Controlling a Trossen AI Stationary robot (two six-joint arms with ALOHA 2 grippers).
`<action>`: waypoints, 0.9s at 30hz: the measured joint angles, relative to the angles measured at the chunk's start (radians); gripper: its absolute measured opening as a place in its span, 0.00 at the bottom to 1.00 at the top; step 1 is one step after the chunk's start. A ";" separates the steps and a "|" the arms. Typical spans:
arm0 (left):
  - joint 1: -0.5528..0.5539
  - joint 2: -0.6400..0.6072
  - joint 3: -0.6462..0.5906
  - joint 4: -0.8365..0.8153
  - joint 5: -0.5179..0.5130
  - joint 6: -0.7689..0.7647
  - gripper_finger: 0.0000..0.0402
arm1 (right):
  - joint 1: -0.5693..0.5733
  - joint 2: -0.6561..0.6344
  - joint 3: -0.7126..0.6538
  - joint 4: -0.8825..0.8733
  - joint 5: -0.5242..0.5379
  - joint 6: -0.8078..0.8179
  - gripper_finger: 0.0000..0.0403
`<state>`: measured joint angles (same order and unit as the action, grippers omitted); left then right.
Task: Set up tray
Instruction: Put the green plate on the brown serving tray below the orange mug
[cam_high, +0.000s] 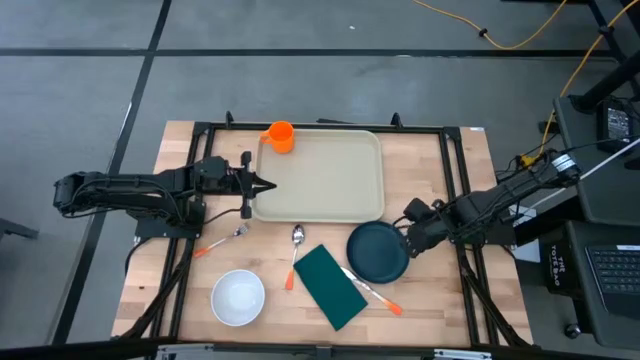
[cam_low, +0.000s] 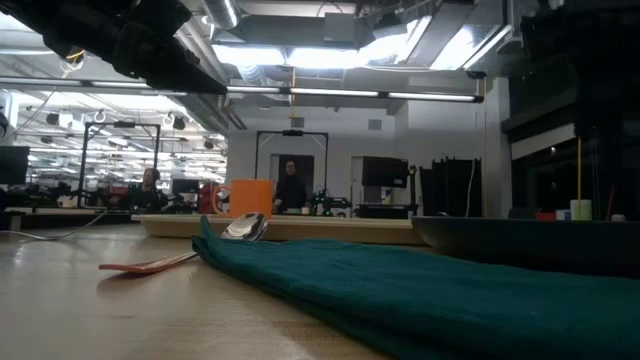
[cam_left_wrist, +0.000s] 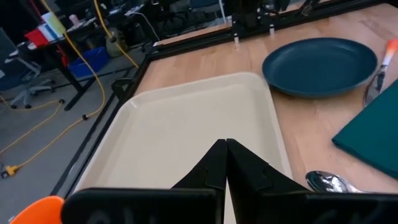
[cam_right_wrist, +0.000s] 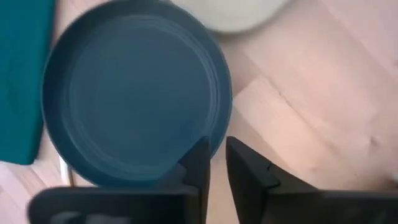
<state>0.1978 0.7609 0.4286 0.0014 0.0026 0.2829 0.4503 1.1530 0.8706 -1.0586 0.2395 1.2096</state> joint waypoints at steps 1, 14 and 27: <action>0.000 0.000 0.000 0.000 0.002 0.000 0.01 | 0.000 0.000 -0.012 0.002 -0.011 0.026 0.18; 0.000 0.000 0.000 -0.001 0.025 0.000 0.01 | 0.000 0.000 -0.215 0.209 -0.056 0.174 0.43; 0.000 0.000 0.000 -0.003 0.024 0.000 0.01 | -0.005 0.000 -0.393 0.499 -0.057 0.215 0.50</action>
<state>0.1979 0.7609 0.4286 -0.0021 0.0270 0.2832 0.4458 1.1530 0.4777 -0.5595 0.1822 1.4246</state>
